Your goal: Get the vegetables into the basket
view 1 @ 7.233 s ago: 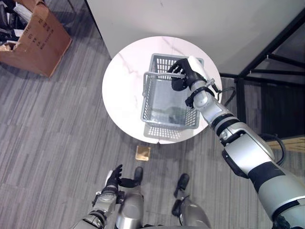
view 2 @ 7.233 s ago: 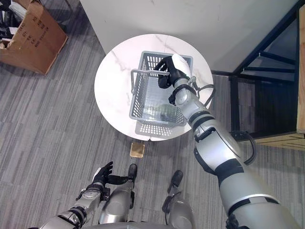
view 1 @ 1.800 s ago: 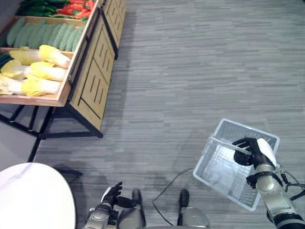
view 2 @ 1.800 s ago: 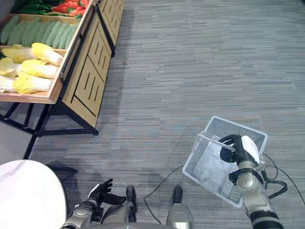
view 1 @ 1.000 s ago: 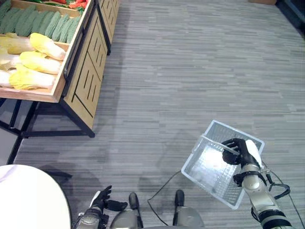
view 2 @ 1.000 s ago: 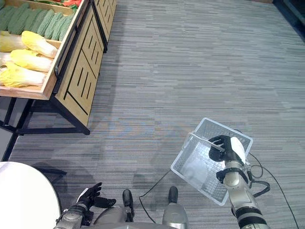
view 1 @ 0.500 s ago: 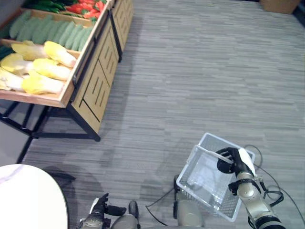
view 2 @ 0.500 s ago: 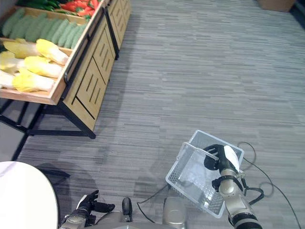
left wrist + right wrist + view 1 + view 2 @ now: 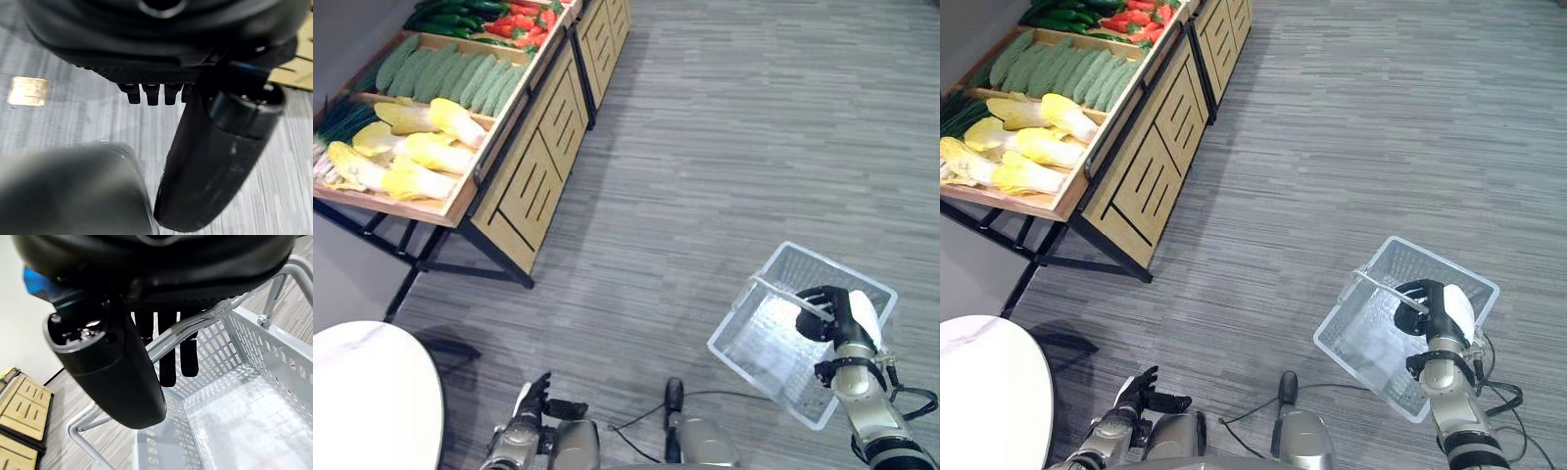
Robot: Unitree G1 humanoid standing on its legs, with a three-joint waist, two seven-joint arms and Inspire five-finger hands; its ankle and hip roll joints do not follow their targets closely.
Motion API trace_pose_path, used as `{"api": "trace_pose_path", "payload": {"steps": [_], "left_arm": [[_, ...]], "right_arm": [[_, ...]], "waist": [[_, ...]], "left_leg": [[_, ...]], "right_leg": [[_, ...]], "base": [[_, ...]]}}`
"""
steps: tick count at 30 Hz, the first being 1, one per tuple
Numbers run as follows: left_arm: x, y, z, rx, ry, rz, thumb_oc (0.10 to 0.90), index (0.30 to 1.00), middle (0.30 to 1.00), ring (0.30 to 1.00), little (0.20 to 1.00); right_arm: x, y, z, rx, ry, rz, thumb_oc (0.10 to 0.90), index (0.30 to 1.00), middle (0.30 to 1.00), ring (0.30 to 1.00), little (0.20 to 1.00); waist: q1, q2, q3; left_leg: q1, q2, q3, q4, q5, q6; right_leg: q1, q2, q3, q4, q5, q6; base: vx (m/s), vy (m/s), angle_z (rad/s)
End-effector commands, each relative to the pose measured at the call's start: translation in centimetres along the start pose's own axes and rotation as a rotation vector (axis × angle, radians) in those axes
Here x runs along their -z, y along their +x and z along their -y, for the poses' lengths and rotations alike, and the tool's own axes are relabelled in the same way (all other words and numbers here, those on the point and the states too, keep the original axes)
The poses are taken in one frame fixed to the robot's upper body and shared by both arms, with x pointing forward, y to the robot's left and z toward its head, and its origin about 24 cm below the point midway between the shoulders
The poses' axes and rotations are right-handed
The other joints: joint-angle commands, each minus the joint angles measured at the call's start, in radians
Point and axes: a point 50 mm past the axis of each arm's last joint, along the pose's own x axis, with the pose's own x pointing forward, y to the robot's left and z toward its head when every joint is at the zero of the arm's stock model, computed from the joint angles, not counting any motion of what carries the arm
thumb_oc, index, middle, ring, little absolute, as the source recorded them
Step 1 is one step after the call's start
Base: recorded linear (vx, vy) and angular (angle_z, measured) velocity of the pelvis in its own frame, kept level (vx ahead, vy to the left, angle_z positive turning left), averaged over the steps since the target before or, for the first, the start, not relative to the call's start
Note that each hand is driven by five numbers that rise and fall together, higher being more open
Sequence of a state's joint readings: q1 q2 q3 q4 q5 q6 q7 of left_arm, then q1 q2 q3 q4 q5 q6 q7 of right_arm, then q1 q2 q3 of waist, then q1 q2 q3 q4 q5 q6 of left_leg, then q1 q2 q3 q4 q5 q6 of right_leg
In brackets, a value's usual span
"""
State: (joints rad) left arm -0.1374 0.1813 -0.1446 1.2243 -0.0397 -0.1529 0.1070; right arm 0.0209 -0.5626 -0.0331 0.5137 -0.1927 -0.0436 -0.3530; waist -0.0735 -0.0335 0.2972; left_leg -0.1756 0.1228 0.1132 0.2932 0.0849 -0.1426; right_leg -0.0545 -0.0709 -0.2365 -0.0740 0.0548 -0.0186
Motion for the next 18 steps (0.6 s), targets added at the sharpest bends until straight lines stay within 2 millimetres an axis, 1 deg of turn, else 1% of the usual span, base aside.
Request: {"api": "trace_pose_path", "payload": {"steps": [1, 2, 3, 4, 5, 6, 7, 8, 11, 14, 15, 17, 18], "left_arm": [[1.7, -0.5, -0.8, -0.021, 0.047, -0.030, 0.900, 1.000, 1.000, 1.000, 1.000], [1.9, -0.6, -1.1, -0.034, 0.049, -0.032, 0.900, 1.000, 1.000, 1.000, 1.000], [1.9, -0.6, -1.3, -0.038, 0.047, -0.034, 0.900, 1.000, 1.000, 1.000, 1.000], [2.3, -0.7, -1.4, -0.039, 0.045, -0.045, 0.900, 1.000, 1.000, 1.000, 1.000], [2.6, -0.8, -1.4, -0.040, 0.048, -0.054, 0.900, 1.000, 1.000, 1.000, 1.000], [2.9, -0.9, -1.4, -0.039, 0.052, -0.063, 0.900, 1.000, 1.000, 1.000, 1.000], [3.3, -0.9, -1.2, -0.030, 0.066, -0.077, 0.900, 1.000, 1.000, 1.000, 1.000], [3.1, -0.9, -1.4, -0.031, 0.077, -0.070, 0.900, 1.000, 1.000, 1.000, 1.000], [2.7, -0.8, -1.9, -0.055, 0.045, -0.061, 0.900, 1.000, 1.000, 1.000, 1.000], [2.7, -0.7, -2.6, -0.078, 0.014, -0.067, 0.900, 1.000, 1.000, 1.000, 1.000], [2.8, -0.8, -2.7, -0.079, 0.022, -0.071, 0.900, 1.000, 1.000, 1.000, 1.000], [3.0, -0.8, -2.9, -0.087, 0.017, -0.077, 0.900, 1.000, 1.000, 1.000, 1.000], [3.0, -0.8, -2.9, -0.087, 0.017, -0.077, 0.900, 1.000, 1.000, 1.000, 1.000]], "right_arm": [[-4.0, 1.6, 5.3, 0.234, 0.023, 0.206, 0.400, 0.300, 0.300, 0.300, 0.300], [-3.8, 1.6, 5.0, 0.228, 0.026, 0.199, 0.400, 0.300, 0.300, 0.300, 0.300], [-4.0, 1.6, 4.8, 0.224, 0.025, 0.204, 0.400, 0.300, 0.300, 0.300, 0.300], [-3.8, 1.4, 4.4, 0.207, 0.018, 0.200, 0.400, 0.300, 0.300, 0.300, 0.300], [-3.7, 1.4, 4.1, 0.203, 0.019, 0.196, 0.400, 0.300, 0.300, 0.300, 0.300], [-3.6, 1.3, 3.9, 0.198, 0.018, 0.188, 0.400, 0.300, 0.300, 0.300, 0.300], [-3.5, 1.3, 3.5, 0.193, 0.042, 0.178, 0.400, 0.300, 0.300, 0.300, 0.300], [-3.9, 1.5, 3.0, 0.182, 0.052, 0.186, 0.400, 0.300, 0.300, 0.300, 0.300], [-4.8, 1.7, 2.4, 0.164, 0.056, 0.208, 0.400, 0.300, 0.300, 0.300, 0.300], [-5.6, 1.9, 1.7, 0.156, 0.071, 0.226, 0.400, 0.300, 0.300, 0.300, 0.300], [-6.0, 2.0, 1.5, 0.153, 0.068, 0.236, 0.400, 0.300, 0.300, 0.300, 0.300], [-6.4, 2.1, 1.4, 0.149, 0.069, 0.250, 0.400, 0.300, 0.300, 0.300, 0.300], [-6.4, 2.1, 1.4, 0.149, 0.069, 0.251, 0.400, 0.300, 0.300, 0.300, 0.300]], "waist": [[0.014, -0.023, -0.002], [0.025, -0.013, -0.002], [0.033, -0.014, -0.004], [0.041, -0.014, -0.013], [0.048, -0.015, -0.017], [0.048, -0.015, -0.022], [0.050, -0.023, -0.027], [0.057, -0.032, -0.024], [0.064, -0.050, -0.024], [0.074, -0.062, -0.023], [0.075, -0.064, -0.021], [0.078, -0.063, -0.018], [0.079, -0.064, -0.018]], "left_leg": [[0.041, -0.007, 0.020, -0.143, -0.065, 0.067], [0.011, 0.021, 0.014, -0.229, 0.027, 0.046], [-0.002, 0.026, 0.007, -0.240, 0.045, 0.039], [0.009, 0.020, 0.010, -0.247, 0.035, 0.042], [0.021, 0.006, 0.007, -0.259, 0.032, 0.049], [0.037, -0.004, 0.020, -0.277, 0.024, 0.060], [0.060, -0.029, 0.038, -0.283, 0.006, 0.085], [0.070, -0.043, 0.060, -0.274, -0.016, 0.103], [0.078, -0.067, 0.083, -0.264, -0.048, 0.128], [0.082, -0.086, 0.096, -0.260, -0.071, 0.146], [0.092, -0.098, 0.100, -0.265, -0.082, 0.158], [0.105, -0.107, 0.106, -0.278, -0.089, 0.170], [0.105, -0.108, 0.108, -0.279, -0.089, 0.170]], "right_leg": [[0.039, -0.080, 0.104, 0.108, -0.031, 0.088], [0.066, -0.071, 0.121, 0.108, -0.052, 0.088], [0.078, -0.071, 0.132, 0.106, -0.057, 0.089], [0.095, -0.066, 0.148, 0.105, -0.070, 0.095], [0.102, -0.071, 0.155, 0.102, -0.069, 0.103], [0.108, -0.079, 0.158, 0.106, -0.070, 0.110], [0.107, -0.096, 0.173, 0.126, -0.067, 0.124], [0.090, -0.105, 0.198, 0.149, -0.059, 0.136], [0.075, -0.128, 0.218, 0.162, -0.016, 0.158], [0.058, -0.143, 0.232, 0.188, 0.028, 0.174], [0.045, -0.149, 0.240, 0.210, 0.057, 0.182], [0.024, -0.156, 0.240, 0.251, 0.086, 0.187], [0.022, -0.156, 0.242, 0.253, 0.085, 0.187]], "base": [[0.37, 0.202, 0.17], [0.33, 0.163, 0.03], [0.42, 0.226, 0.03], [0.33, 0.214, -0.24], [0.33, 0.278, -0.50], [0.31, 0.369, -0.96], [0.31, 0.444, -1.09], [0.26, 0.421, -0.90], [0.13, 0.234, -0.37], [0.10, 0.192, -0.04], [0.12, 0.227, 0.03], [0.09, 0.171, -0.07], [0.08, 0.178, -0.04]]}}
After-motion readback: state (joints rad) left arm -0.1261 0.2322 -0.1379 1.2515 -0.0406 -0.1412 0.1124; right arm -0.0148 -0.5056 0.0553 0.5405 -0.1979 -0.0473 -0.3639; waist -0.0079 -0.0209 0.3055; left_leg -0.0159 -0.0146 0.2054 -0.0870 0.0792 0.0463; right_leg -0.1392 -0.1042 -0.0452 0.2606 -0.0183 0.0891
